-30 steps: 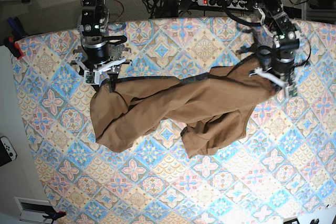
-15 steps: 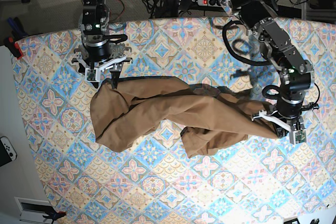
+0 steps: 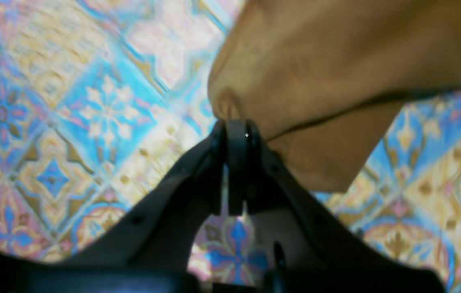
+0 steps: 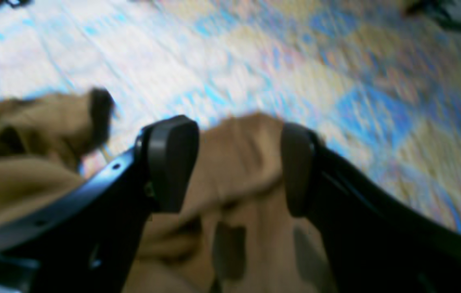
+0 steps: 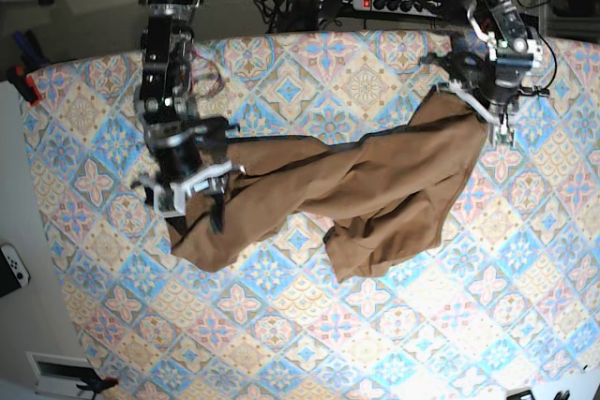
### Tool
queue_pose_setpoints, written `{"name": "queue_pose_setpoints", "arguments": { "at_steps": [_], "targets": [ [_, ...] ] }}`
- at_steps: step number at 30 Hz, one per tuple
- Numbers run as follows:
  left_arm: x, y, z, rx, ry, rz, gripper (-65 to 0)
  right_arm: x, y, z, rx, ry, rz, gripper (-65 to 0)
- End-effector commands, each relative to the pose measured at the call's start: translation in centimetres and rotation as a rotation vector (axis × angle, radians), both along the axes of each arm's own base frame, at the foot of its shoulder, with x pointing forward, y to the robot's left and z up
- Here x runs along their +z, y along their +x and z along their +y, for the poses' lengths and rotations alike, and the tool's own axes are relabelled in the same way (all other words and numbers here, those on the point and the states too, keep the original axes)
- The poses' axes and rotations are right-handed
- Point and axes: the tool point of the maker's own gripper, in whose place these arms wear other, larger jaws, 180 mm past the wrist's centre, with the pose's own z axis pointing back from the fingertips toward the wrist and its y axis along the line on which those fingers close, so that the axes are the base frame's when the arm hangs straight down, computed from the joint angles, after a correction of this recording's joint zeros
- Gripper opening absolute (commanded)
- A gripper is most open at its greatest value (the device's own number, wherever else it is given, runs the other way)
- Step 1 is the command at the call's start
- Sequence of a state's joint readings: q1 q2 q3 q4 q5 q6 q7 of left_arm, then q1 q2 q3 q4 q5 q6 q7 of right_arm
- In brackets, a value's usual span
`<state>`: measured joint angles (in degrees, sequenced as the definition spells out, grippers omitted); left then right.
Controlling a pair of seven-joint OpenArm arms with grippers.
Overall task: Layout the t-shirt on the table in an organized manner, then fold the t-shirt properly
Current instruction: 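Stretch the t-shirt between both grippers, pulling the right gripper away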
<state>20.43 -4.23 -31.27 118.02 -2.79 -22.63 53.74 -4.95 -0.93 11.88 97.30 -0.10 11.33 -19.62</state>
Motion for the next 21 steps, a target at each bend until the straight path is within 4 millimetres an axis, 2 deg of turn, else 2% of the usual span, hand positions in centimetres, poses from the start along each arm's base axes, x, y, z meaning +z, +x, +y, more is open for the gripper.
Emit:
{"name": "queue_pose_setpoints", "arguments": {
  "at_steps": [1,3,7,13,15,18,21],
  "targets": [
    [0.7,0.2,0.3,-0.002,0.017,-0.033,-65.0,1.7,1.3,-0.2,-0.001,0.003,-0.049,-30.4],
    [0.3,-0.3,0.3,-0.004,0.014,-0.024,-65.0,0.7,2.1,-0.2,0.002,-0.001,0.005,-30.4],
    [0.2,-0.3,0.2,-0.003,0.011,-0.019,-65.0,0.3,4.4,-0.3,-0.001,0.010,0.024,-30.4],
    [0.2,-0.3,0.2,-0.003,0.011,-0.019,-65.0,-3.9,6.0,-0.2,-0.003,0.037,0.139,-30.4],
    [0.2,-0.3,0.2,-0.003,0.011,-0.019,-65.0,-4.7,6.7,-0.3,-0.010,0.053,0.144,-30.4],
    [0.2,-0.3,0.2,-0.004,0.010,-0.019,-65.0,-5.7,7.4,-1.5,-0.048,0.085,0.142,-30.4],
    [0.3,-0.2,0.2,-0.004,0.010,-0.022,-65.0,-7.7,7.2,-2.8,-0.091,0.113,0.181,-30.4]
  ]
}}
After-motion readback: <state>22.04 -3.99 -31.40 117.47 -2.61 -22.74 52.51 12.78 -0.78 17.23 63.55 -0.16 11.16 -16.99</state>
